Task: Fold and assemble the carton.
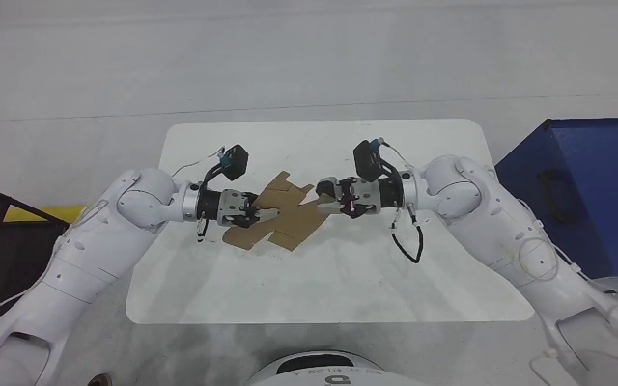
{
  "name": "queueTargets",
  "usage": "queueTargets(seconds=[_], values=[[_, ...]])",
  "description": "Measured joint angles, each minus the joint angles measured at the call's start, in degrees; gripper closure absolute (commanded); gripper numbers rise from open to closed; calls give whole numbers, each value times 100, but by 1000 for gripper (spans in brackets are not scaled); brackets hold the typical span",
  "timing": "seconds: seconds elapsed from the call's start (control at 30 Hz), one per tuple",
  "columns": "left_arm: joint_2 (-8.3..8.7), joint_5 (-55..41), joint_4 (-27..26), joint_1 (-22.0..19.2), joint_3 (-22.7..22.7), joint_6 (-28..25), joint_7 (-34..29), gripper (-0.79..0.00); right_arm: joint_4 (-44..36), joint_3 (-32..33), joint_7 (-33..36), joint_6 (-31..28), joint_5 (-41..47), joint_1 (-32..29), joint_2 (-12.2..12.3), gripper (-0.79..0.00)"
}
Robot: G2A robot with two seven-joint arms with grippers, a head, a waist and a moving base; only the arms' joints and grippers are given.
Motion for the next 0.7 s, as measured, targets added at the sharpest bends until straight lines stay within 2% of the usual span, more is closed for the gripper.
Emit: queueTargets(seconds=[0.13,0.2,0.27,0.33,0.43,0.47,0.5,0.7], values=[[5,12,1,12,-31,0,16,0,-40,8,210,47,9,-2,15,-249],[7,22,7,15,-39,0,17,0,-72,2,334,90,11,10,20,-163],[6,28,8,16,-42,0,18,0,-95,3,410,127,13,23,21,-111],[4,34,15,16,-41,0,17,0,-120,8,477,182,-10,38,22,0],[-5,36,21,10,-20,0,6,0,-120,20,515,242,-55,61,16,0],[-8,35,27,7,-11,0,-1,-25,-114,21,531,270,-85,70,14,0],[-13,17,51,7,4,0,-7,-785,-110,20,540,290,-107,76,10,0],[-25,-27,437,-82,64,39,-32,-785,-78,-34,788,462,-443,234,-21,0]])
